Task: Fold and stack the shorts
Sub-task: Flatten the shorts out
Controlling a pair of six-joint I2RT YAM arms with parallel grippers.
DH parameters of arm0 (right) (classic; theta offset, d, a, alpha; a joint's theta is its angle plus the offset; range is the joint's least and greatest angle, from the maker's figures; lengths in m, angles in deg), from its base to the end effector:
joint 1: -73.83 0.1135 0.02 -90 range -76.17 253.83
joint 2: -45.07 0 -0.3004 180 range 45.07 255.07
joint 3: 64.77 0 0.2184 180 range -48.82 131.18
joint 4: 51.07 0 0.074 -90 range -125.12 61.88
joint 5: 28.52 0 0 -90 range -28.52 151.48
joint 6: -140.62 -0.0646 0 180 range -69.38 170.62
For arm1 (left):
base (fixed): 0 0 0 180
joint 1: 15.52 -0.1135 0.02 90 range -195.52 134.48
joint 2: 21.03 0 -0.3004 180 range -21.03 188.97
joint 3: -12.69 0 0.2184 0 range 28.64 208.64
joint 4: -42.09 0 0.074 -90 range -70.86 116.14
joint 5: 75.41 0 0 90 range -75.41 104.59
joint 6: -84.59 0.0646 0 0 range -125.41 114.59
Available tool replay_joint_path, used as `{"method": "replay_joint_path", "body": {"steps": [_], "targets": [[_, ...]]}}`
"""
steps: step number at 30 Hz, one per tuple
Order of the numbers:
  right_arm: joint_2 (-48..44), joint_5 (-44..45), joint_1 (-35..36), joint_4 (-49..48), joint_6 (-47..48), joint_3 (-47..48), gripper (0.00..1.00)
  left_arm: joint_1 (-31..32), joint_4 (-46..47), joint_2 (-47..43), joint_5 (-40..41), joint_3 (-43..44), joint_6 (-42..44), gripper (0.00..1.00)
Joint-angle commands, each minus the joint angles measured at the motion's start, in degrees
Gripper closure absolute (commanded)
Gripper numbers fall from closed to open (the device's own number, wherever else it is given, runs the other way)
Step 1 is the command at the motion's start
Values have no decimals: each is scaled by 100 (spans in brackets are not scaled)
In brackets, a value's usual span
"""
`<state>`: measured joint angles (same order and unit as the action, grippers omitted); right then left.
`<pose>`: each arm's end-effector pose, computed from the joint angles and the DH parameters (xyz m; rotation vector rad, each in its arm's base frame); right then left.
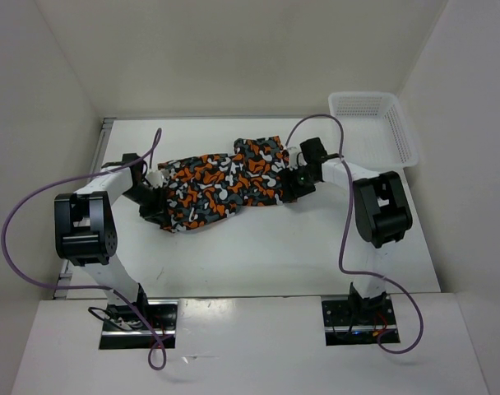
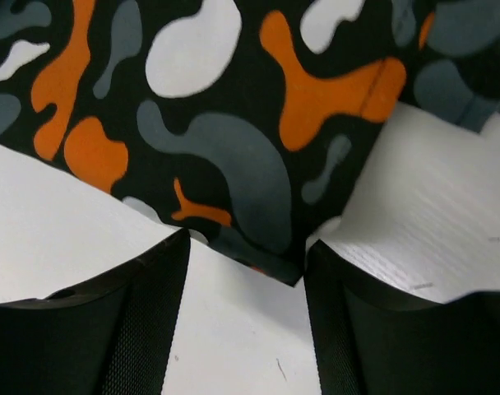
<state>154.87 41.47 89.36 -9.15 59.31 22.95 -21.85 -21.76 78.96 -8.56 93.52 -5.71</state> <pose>0.3633 0.1239 0.1930 -0.6656 2.5844 0.5063 0.2957 0.0072 0.2053 -0.1334 2.9391 -0.5923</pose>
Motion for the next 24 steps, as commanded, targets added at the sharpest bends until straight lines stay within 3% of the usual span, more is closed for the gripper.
{"method": "replay_joint_path", "body": {"steps": [1, 5, 6, 7, 11, 13, 15, 16, 17, 18, 21, 24], "targets": [[156, -64, 126, -321, -104, 285, 39, -18, -53, 3, -22, 16, 30, 78], [270, -12, 126, -321, -104, 391, 72, -18, -53, -49, 31, 16, 30, 86], [270, -12, 126, -234, -104, 391, 91, -18, -53, -49, 83, 16, 30, 90], [270, -12, 126, -155, 35, 486, 98, -18, -122, -49, 153, 68, 30, 93], [16, -713, 47, 959, 964, 1504, 100, -324, -805, -49, 49, 865, 30, 100], [-107, -1905, -295, 1707, 968, 2432, 100, -727, -1080, -163, -432, 1767, 30, 100], [-108, -3029, -629, 1544, 67, 2972, 100, -957, -1169, -76, -724, 2325, 30, 100], [-38, -3096, -700, 846, -416, 3079, 100, -1010, -1169, 38, -777, 2562, 30, 100], [67, -3149, -770, 552, -1178, 3158, 100, -1011, -1221, 387, -778, 3034, 30, 100], [199, -3149, -832, 392, -1350, 3281, 100, -1011, -1222, 547, -682, 3222, 30, 100], [376, -2965, -885, 829, -765, 3547, 100, -1011, -1354, 759, -795, 3365, 30, 100], [-71, -3044, -1026, 1207, -178, 2733, 100, -1011, -1354, 356, -848, 2927, 30, 100]]}}
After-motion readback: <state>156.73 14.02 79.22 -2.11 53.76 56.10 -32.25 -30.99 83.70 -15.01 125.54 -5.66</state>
